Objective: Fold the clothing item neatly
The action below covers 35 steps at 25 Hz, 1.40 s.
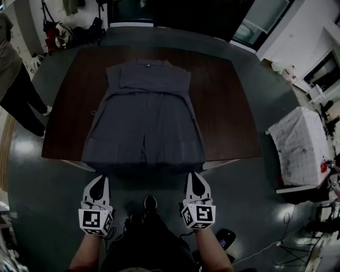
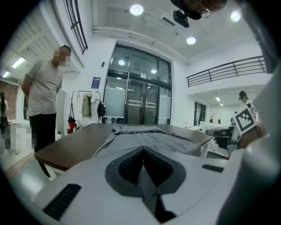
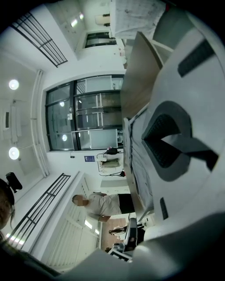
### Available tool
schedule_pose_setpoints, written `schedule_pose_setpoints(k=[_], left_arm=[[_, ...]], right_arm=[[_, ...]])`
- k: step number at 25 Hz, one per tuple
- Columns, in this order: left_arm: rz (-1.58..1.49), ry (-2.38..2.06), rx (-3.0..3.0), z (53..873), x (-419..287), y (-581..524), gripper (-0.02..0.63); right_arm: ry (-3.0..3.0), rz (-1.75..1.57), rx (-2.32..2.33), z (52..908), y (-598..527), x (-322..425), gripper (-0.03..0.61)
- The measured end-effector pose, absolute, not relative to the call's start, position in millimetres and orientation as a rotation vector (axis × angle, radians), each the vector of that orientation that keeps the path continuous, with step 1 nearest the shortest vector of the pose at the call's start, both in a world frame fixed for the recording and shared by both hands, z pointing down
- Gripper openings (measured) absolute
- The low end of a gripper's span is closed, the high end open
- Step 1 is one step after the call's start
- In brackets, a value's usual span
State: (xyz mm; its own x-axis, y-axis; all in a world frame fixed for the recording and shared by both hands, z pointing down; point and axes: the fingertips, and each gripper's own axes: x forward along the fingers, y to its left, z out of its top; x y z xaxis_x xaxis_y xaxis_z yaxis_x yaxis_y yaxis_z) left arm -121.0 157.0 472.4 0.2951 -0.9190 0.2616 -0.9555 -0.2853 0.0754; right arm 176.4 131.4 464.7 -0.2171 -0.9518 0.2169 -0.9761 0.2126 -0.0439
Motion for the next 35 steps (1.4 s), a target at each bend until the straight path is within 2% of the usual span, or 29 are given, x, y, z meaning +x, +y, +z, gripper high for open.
schedule_pose_setpoints(k=[13,14,17,23,35], left_arm=[[0.347,-1.807,2.295,568,-154,185,0.015],[0.350,-1.807,2.286,578,-155,183,0.042],[0.413,-1.832,2.239,608,-164,172,0.132],[0.483,-1.857,2.135,677,-191,160,0.235],[0.441,-1.898,2.086,821,-212,114,0.270]], right_arm=[[-2.124,0.335,1.939,562,179,224,-0.009],[-2.113,0.341,1.941,571,176,228,-0.009],[-2.090,0.371,1.908,603,167,237,0.056],[-2.092,0.442,1.760,680,151,244,0.125],[-2.081,0.523,1.760,841,100,264,0.217]])
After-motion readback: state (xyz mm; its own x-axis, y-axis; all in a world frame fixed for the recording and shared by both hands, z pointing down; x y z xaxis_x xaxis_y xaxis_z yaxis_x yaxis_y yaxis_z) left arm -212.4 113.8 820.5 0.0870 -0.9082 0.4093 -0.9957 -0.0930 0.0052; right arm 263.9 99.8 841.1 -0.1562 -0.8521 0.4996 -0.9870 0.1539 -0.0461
